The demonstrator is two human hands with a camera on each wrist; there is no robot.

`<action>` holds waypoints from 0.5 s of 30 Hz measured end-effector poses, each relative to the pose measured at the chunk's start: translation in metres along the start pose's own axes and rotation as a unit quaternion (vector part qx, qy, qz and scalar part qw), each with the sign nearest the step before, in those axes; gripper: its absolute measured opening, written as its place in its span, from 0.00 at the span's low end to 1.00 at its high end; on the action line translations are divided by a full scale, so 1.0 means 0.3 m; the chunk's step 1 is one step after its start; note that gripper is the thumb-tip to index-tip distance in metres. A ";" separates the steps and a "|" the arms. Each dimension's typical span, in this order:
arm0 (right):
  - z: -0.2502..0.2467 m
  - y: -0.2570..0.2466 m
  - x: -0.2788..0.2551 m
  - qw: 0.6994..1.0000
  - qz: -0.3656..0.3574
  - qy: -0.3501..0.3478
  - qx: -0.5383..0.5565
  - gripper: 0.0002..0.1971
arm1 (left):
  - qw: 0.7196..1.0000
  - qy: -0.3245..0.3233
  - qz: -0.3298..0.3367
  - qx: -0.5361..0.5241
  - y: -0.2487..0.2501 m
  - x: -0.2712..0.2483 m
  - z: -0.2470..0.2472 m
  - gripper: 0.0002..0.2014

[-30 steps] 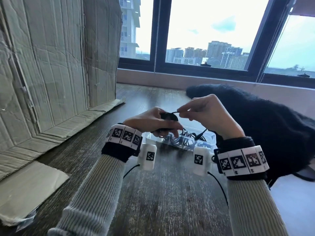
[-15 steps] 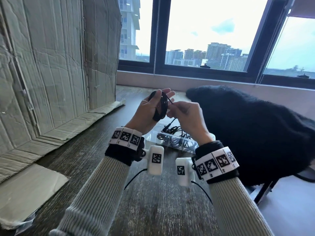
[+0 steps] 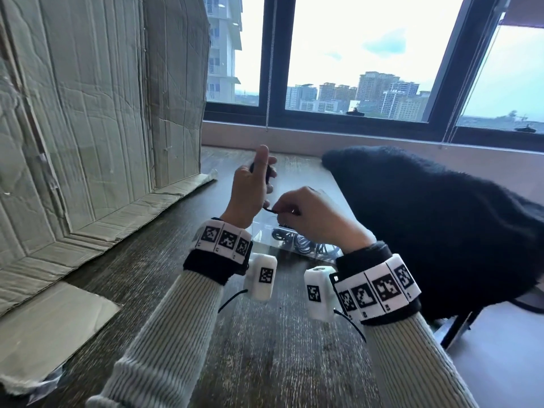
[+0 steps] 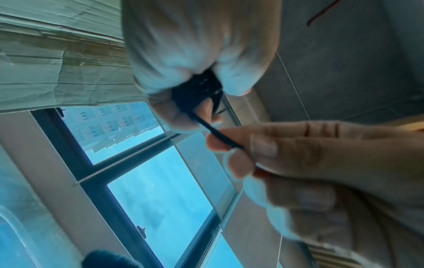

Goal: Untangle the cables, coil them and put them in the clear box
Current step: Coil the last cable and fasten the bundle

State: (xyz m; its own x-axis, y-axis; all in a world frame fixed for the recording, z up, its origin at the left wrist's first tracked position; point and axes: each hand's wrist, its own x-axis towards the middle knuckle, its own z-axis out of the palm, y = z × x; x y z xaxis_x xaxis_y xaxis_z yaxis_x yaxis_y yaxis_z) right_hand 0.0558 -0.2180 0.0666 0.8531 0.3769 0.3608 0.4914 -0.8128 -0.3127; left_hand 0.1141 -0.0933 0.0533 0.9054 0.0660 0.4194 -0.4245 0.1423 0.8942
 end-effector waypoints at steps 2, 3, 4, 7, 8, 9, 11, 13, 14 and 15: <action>-0.018 -0.005 -0.008 1.000 -0.001 0.009 -0.027 0.10 | 0.999 -0.026 0.005 0.028 -0.007 -0.006 0.011 0.29; -0.026 -0.005 -0.013 1.000 0.000 0.021 -0.016 0.09 | 0.999 -0.036 0.008 0.033 -0.009 -0.009 0.013 0.31; -0.035 -0.006 -0.016 0.999 -0.002 0.038 0.003 0.09 | 0.998 -0.041 0.015 0.044 -0.019 -0.007 0.015 0.32; -0.048 -0.013 -0.021 0.994 -0.021 0.093 0.050 0.06 | 0.992 -0.068 0.027 0.099 -0.040 -0.008 0.017 0.37; -0.048 -0.018 -0.022 0.991 -0.025 0.111 0.065 0.05 | 0.990 -0.083 0.021 0.111 -0.044 -0.010 0.019 0.39; -0.047 -0.018 -0.021 0.988 -0.023 0.126 0.084 0.06 | 0.988 -0.099 0.011 0.118 -0.041 -0.018 0.023 0.39; -0.046 -0.003 -0.015 0.978 -0.006 0.154 0.138 0.08 | 0.985 -0.130 -0.017 0.109 -0.035 -0.030 0.031 0.38; -0.044 0.023 -0.010 0.967 0.017 0.173 0.187 0.10 | 0.981 -0.167 -0.039 0.091 -0.027 -0.039 0.034 0.39; -0.040 0.033 -0.007 0.962 0.028 0.180 0.201 0.11 | 0.979 -0.181 -0.047 0.085 -0.026 -0.040 0.032 0.40; -0.033 0.039 -0.003 0.959 0.041 0.189 0.206 0.14 | 0.977 -0.190 -0.051 0.083 -0.021 -0.042 0.029 0.41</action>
State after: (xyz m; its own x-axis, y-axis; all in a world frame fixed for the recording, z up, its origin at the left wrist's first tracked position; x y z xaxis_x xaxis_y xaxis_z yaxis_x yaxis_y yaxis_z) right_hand 0.0590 -0.2322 0.0715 0.8054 0.0688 0.5888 0.5199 -0.5591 -0.6458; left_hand 0.1054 -0.1035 0.0438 0.8906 -0.3168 0.3264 -0.3552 -0.0359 0.9341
